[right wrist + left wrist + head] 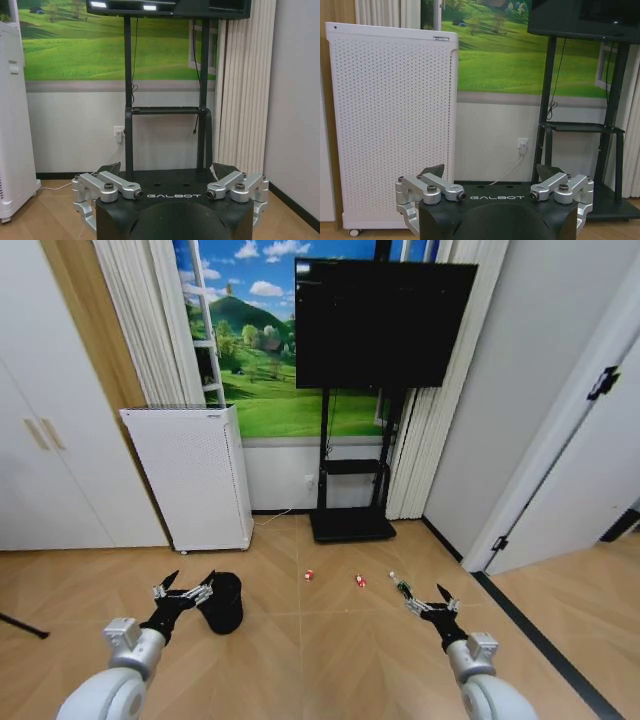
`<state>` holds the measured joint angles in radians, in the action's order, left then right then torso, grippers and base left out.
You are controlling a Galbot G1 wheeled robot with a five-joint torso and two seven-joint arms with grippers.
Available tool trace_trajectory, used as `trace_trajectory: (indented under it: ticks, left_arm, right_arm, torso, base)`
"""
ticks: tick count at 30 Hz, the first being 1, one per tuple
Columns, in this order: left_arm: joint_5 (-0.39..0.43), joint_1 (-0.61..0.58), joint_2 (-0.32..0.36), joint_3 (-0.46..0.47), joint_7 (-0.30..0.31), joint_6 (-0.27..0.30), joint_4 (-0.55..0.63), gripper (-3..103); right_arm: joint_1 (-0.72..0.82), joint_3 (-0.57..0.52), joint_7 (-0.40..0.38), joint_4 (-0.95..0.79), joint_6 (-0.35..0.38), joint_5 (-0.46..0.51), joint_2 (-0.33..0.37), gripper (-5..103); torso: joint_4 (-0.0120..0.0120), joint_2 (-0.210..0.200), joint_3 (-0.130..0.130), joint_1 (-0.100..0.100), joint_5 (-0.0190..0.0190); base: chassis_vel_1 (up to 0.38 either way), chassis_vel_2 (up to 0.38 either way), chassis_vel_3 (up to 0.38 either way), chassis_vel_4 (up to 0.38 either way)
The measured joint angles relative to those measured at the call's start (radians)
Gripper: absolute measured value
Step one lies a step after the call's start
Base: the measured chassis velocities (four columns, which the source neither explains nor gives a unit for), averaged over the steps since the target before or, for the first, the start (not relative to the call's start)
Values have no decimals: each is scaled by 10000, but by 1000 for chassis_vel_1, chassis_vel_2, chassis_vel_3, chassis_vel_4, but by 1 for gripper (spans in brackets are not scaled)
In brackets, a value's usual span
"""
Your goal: Pick up the trash bin and place the garbage on the floor into it.
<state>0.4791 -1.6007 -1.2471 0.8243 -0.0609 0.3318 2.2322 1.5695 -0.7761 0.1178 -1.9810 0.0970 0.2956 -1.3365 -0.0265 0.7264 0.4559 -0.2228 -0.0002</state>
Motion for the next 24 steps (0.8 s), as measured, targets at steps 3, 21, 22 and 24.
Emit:
trace_trajectory:
  ticks: [3,21,22,24]
  left_arm:
    - [-54,3,-69,-32,19,1,-13,100]
    - [-234,-160,-480,-64,10,12,92,100]
    - [-243,-161,-482,-72,4,11,105,100]
    - [-254,-162,-485,-81,-2,11,107,100]
  right_arm:
    - [28,2,2,65,-63,-10,16,100]
    - [90,80,-112,320,-413,-196,1,100]
    - [117,80,-128,327,-440,-137,0,100]
    - [148,47,-71,325,-443,-84,7,100]
  torso:
    - [-2,2,-2,3,7]
    - [-2,5,-5,12,2]
    - [-6,6,-6,13,7]
    - [-6,6,-6,13,3]
  base:
    - [-345,370,344,-350]
    - [-168,154,152,-146]
    - [68,-94,-60,53]
    - [45,-91,-60,37]
